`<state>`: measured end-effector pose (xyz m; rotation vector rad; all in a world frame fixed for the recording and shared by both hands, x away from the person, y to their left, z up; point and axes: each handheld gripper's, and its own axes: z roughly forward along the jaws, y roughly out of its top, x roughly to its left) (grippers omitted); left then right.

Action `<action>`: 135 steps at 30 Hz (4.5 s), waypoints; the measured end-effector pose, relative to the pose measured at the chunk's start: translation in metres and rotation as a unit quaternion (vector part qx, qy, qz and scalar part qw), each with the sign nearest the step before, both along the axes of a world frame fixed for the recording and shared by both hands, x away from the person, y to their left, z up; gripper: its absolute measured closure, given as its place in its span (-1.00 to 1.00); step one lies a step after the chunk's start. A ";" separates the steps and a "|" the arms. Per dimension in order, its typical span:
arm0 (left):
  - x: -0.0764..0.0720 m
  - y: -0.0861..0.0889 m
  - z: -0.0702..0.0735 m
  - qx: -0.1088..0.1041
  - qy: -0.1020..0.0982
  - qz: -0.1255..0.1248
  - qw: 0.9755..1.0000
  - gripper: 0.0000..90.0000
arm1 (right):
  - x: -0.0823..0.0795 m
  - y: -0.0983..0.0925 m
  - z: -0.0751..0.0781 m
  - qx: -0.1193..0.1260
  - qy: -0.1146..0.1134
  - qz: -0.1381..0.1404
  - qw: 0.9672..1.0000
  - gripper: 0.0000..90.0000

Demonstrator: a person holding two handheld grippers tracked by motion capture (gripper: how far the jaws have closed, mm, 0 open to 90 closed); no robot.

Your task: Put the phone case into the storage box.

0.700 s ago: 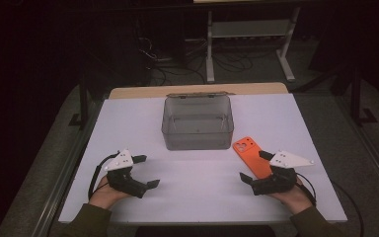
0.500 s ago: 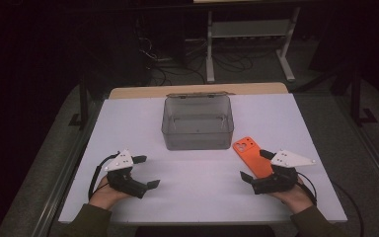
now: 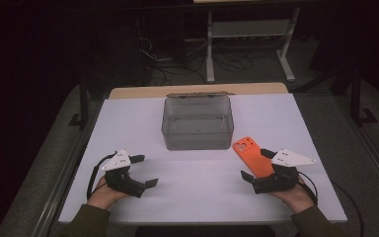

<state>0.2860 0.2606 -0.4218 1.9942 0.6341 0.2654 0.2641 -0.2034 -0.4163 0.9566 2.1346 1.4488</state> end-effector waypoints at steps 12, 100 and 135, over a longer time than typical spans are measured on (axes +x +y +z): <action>0.000 -0.001 0.001 -0.002 -0.002 -0.001 1.000 -1.00 | 0.002 -0.005 0.003 0.005 -0.002 -0.010 1.000 -1.00; 0.004 -0.002 0.002 -0.008 -0.005 0.003 1.000 -1.00 | 0.064 -0.021 0.033 0.004 0.000 -0.085 0.996 -1.00; 0.003 -0.004 0.004 -0.011 -0.009 -0.001 1.000 -1.00 | 0.066 -0.023 0.033 -0.014 -0.001 -0.116 0.993 -1.00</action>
